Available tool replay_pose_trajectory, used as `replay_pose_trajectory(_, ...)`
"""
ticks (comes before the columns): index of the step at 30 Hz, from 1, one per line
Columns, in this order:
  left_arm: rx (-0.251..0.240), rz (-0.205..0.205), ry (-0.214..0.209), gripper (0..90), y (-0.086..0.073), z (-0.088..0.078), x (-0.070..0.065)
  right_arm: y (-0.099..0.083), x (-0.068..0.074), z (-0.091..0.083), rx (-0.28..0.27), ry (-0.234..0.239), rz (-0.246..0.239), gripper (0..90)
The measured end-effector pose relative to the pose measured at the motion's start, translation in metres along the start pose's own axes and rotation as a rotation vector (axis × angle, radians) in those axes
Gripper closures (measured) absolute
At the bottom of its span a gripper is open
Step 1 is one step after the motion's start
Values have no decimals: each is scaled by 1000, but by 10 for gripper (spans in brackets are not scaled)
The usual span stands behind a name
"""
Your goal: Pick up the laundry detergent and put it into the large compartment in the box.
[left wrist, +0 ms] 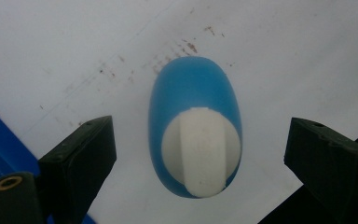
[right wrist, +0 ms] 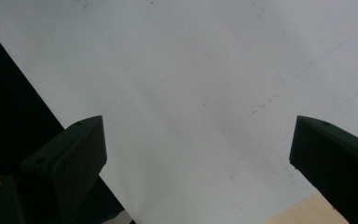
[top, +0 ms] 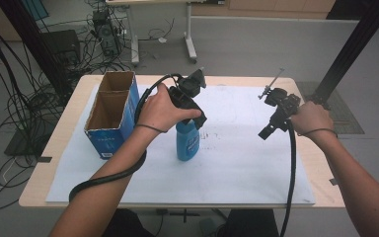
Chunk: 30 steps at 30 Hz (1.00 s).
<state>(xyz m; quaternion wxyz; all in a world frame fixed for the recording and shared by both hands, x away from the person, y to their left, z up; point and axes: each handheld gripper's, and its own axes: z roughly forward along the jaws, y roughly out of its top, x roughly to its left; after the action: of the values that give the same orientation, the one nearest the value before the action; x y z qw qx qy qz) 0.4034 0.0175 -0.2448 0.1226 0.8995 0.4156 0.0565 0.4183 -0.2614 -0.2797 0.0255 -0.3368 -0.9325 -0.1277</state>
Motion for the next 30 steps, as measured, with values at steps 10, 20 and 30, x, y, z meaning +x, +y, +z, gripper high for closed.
replay_pose_trajectory(10,26,-14,-10,94,-1,17,5,-1,0,0,0,4,2,36)
replay_pose_trajectory(20,34,-17,-24,93,0,24,5,-2,-1,0,-1,3,-8,36)
replay_pose_trajectory(30,29,-16,-29,93,-1,22,5,-1,-1,0,4,2,2,36)
